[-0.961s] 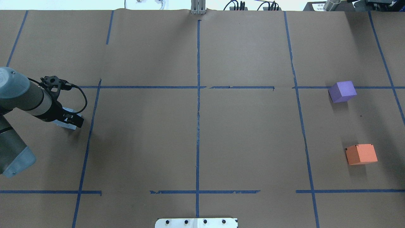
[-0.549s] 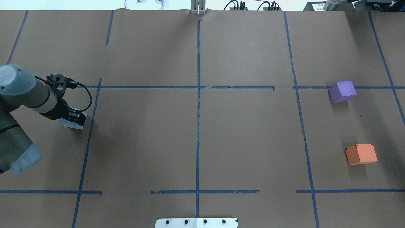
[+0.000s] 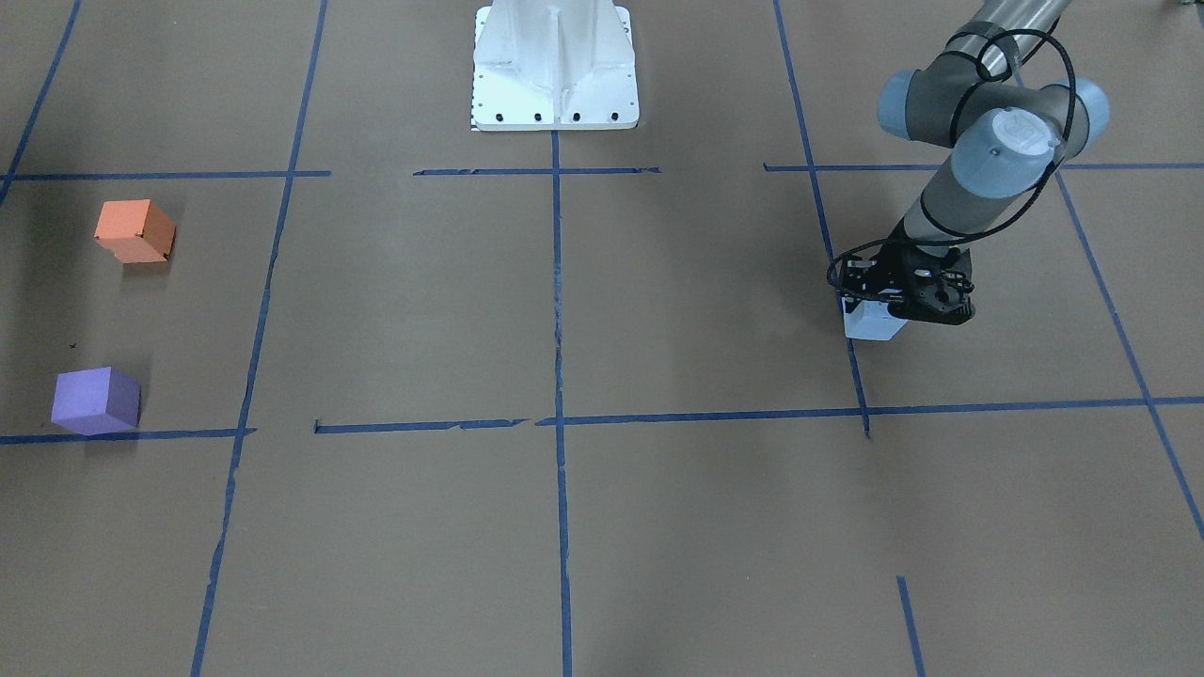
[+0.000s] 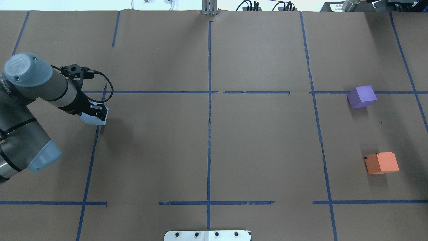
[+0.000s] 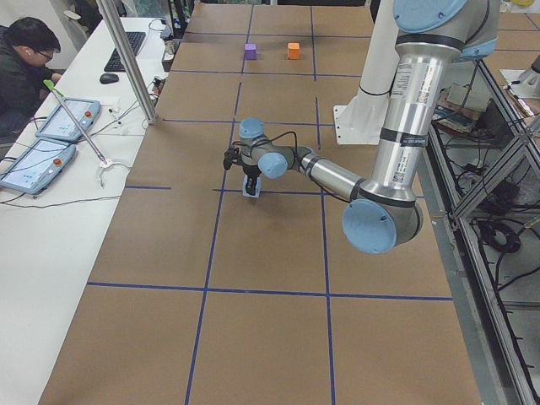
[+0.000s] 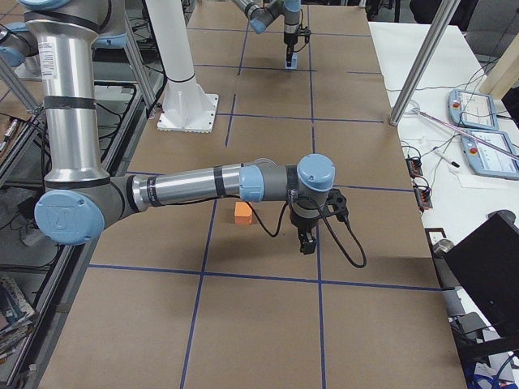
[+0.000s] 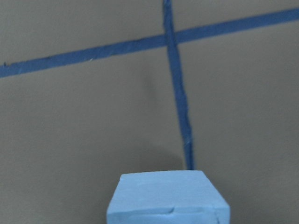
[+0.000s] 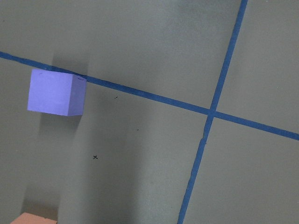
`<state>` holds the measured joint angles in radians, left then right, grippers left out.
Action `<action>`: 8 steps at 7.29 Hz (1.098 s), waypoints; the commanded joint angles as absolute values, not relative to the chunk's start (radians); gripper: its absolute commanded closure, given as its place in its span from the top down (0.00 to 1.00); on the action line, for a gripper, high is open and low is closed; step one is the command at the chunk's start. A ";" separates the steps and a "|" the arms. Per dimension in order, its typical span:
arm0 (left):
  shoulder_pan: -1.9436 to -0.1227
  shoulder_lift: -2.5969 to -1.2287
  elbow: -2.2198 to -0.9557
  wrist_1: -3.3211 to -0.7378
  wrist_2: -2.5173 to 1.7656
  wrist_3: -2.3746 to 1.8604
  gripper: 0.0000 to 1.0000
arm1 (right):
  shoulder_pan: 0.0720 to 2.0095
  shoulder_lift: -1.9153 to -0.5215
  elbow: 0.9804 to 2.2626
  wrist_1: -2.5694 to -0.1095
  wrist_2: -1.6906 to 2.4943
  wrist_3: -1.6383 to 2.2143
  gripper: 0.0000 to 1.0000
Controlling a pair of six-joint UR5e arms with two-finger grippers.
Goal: Place blue block between orange and purple blocks
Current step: 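Carry the light blue cube with the left gripper toward the table center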
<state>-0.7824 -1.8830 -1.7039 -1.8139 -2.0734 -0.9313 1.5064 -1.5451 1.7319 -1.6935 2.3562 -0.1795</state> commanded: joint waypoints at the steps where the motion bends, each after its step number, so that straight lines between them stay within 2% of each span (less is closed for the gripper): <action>1: -0.693 -2.128 -1.686 -1.616 -2.066 -1.136 0.26 | 1.506 -1.548 1.732 -1.694 2.356 -0.179 1.00; 4: -0.516 -2.395 -1.486 -1.618 -1.929 -1.290 0.29 | 1.506 -1.551 1.732 -1.694 2.356 -0.179 1.00; 6: -0.460 -2.486 -1.387 -1.626 -1.896 -1.305 0.32 | 1.506 -1.552 1.732 -1.694 2.356 -0.179 1.00; 7: -0.459 -2.488 -1.378 -1.626 -1.896 -1.304 0.48 | 1.506 -1.554 1.732 -1.694 2.356 -0.179 1.00; 8: -0.459 -2.484 -1.378 -1.626 -1.890 -1.301 0.84 | 1.506 -1.552 1.732 -1.694 2.356 -0.179 1.00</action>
